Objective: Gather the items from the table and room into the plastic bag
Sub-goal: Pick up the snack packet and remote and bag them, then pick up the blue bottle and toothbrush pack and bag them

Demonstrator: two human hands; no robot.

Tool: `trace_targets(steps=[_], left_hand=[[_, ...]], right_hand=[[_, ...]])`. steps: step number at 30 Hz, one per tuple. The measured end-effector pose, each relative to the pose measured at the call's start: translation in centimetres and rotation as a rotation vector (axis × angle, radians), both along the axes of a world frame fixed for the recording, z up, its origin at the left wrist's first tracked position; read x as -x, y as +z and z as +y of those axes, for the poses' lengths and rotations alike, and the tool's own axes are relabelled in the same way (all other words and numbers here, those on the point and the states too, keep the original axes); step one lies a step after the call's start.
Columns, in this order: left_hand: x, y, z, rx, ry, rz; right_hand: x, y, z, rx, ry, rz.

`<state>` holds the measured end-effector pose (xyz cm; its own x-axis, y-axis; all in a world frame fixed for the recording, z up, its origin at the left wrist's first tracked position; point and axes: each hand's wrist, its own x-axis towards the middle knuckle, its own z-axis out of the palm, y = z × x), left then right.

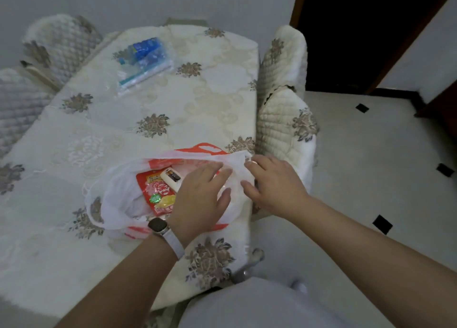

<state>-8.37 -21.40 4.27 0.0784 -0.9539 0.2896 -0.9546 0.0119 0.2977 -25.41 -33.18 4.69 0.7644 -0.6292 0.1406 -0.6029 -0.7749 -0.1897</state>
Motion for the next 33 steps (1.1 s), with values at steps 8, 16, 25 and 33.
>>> trace_targets(steps=[8, 16, 25, 33], left_hand=[[13.8, 2.5, -9.2, -0.017, -0.127, -0.088], [25.7, 3.5, -16.5, 0.015, -0.245, -0.159], [30.4, 3.6, -24.0, 0.030, -0.308, -0.232], [31.2, 1.1, -36.3, 0.072, -0.371, -0.182]], right_hand=[[15.3, 1.3, -6.5, 0.006, -0.110, -0.033], [28.3, 1.0, -12.0, 0.080, -0.179, -0.078], [34.6, 1.3, -17.1, 0.144, -0.296, -0.113], [35.8, 1.0, -27.0, 0.161, -0.350, -0.009]])
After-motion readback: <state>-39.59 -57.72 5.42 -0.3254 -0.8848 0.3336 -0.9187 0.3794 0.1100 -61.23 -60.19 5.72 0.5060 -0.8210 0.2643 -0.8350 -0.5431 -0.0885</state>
